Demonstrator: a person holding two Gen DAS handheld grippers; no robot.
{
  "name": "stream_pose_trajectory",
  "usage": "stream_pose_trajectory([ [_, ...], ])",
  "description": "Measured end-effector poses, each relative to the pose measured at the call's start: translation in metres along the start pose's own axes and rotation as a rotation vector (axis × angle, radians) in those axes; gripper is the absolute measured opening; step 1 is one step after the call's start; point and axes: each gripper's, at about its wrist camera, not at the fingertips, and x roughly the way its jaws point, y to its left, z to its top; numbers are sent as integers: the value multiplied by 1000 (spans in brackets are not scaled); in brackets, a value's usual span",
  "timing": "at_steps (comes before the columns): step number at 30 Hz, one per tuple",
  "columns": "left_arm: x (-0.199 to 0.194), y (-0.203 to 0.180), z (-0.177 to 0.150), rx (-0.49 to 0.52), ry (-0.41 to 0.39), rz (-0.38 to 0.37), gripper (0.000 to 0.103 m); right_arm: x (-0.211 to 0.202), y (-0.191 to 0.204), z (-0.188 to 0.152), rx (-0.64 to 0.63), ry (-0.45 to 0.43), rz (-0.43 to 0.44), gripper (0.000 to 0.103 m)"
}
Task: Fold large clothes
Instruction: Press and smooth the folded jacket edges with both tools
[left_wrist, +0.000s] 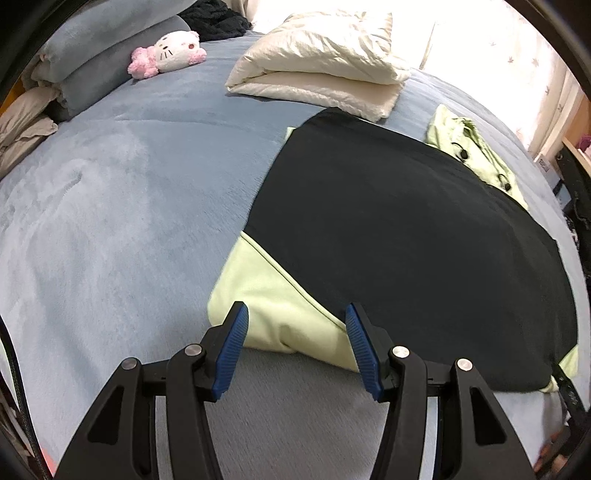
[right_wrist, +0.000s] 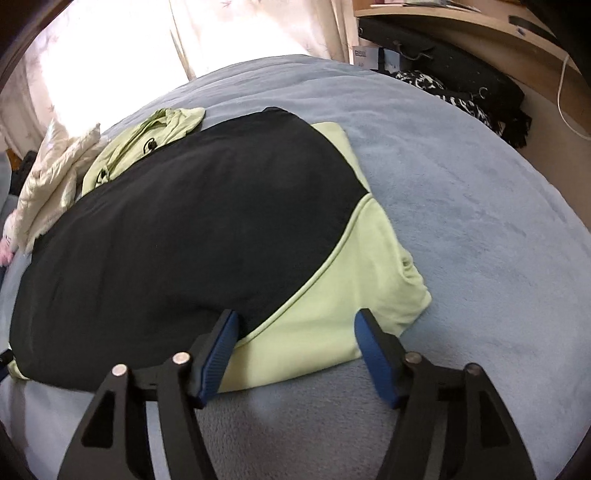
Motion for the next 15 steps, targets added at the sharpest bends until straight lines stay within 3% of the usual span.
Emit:
stream_pose_trajectory([
  [10,-34,-13,-15,63,10,-39,53,1,-3,-1,9,-4,26,71],
  [15,-65,-29,7,169,-47,-28,53,3,2,8,-13,69,7,71],
])
